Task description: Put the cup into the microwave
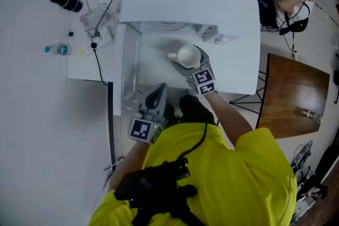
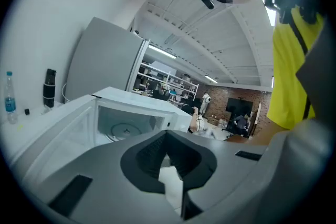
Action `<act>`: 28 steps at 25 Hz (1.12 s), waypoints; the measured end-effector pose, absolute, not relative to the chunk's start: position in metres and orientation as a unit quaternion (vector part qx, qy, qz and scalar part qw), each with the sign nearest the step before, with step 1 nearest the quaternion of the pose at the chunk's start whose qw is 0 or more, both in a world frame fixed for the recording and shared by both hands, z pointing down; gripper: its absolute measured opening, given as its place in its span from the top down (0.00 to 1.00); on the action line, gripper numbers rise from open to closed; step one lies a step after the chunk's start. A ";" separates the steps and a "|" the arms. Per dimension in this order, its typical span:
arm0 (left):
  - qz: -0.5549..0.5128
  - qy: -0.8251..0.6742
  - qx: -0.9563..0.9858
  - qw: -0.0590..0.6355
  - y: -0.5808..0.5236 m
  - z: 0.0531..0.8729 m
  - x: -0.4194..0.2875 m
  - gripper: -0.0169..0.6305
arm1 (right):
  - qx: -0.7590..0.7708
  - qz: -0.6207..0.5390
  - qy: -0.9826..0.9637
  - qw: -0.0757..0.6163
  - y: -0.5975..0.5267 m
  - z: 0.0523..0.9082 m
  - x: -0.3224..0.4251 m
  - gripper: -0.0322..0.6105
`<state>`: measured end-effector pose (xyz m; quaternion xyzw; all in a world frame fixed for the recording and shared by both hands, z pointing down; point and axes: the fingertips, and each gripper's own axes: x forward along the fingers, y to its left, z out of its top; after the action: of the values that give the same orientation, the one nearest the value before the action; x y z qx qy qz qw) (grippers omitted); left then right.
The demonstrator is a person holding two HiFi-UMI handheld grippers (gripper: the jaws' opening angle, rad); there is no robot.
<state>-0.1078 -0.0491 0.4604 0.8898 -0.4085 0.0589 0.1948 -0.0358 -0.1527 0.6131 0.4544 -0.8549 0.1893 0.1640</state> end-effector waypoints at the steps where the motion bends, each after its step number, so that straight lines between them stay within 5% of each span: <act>1: 0.060 -0.412 0.891 0.180 -0.045 0.457 -0.116 0.99 | 0.454 0.173 -0.859 0.161 -0.180 0.613 -0.053 0.19; 11: 0.053 -0.447 0.876 0.175 -0.019 0.449 -0.165 0.99 | 0.445 0.099 -0.869 0.193 -0.338 0.643 -0.118 0.19; 28: 0.059 -0.469 0.862 0.181 -0.046 0.452 -0.173 0.99 | 0.464 0.125 -0.862 0.163 -0.331 0.645 -0.102 0.12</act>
<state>-0.1730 -0.0456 0.4517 0.8622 -0.4693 0.0594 0.1812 -0.1019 -0.3313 0.6447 0.4639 -0.8617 0.1251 0.1631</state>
